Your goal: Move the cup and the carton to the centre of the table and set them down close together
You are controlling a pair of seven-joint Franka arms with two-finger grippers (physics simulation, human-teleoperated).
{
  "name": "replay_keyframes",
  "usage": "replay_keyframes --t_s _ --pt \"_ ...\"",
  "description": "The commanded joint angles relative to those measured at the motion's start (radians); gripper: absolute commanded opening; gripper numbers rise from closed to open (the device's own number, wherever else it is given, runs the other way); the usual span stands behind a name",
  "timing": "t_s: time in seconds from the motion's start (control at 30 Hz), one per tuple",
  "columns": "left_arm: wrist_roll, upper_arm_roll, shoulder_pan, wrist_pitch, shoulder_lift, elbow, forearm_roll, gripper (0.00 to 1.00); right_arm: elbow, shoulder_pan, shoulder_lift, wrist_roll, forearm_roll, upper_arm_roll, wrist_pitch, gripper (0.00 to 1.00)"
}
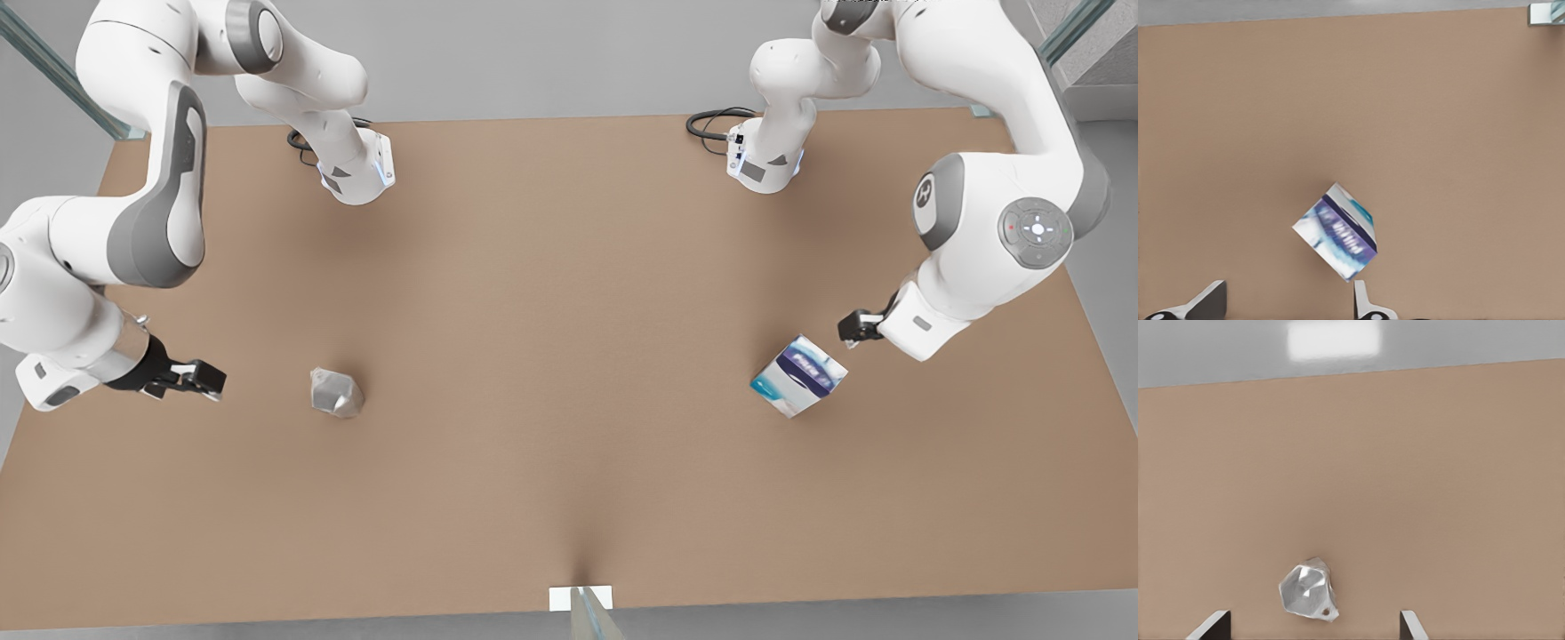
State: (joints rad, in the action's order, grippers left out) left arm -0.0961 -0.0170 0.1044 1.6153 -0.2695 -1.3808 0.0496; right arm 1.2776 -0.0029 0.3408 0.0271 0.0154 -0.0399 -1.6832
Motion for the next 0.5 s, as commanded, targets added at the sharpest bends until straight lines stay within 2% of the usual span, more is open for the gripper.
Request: replay_keyframes --t_s 0.0,0.1,0.2,0.27,0.47 --pt "0.001 0.000 -0.002 0.000 -0.002 0.000 0.010 1.00 0.000 0.000 0.001 -0.001 0.000 0.000 0.000 1.00" --pt "0.001 0.002 -0.002 0.017 -0.037 0.023 0.007 1.00 0.005 0.010 0.020 0.002 -0.015 0.003 -0.010 1.00" --pt "0.001 0.003 -0.003 0.017 -0.047 0.025 0.006 1.00 0.124 0.058 0.018 0.001 -0.005 0.003 -0.090 1.00" --pt "-0.001 0.003 -0.002 0.017 -0.047 0.025 0.004 1.00 0.244 0.058 -0.016 -0.016 -0.003 0.005 -0.184 1.00" --pt "-0.001 0.003 -0.002 0.015 -0.059 0.023 0.004 1.00 0.459 0.015 0.007 -0.161 0.041 0.005 -0.401 1.00"
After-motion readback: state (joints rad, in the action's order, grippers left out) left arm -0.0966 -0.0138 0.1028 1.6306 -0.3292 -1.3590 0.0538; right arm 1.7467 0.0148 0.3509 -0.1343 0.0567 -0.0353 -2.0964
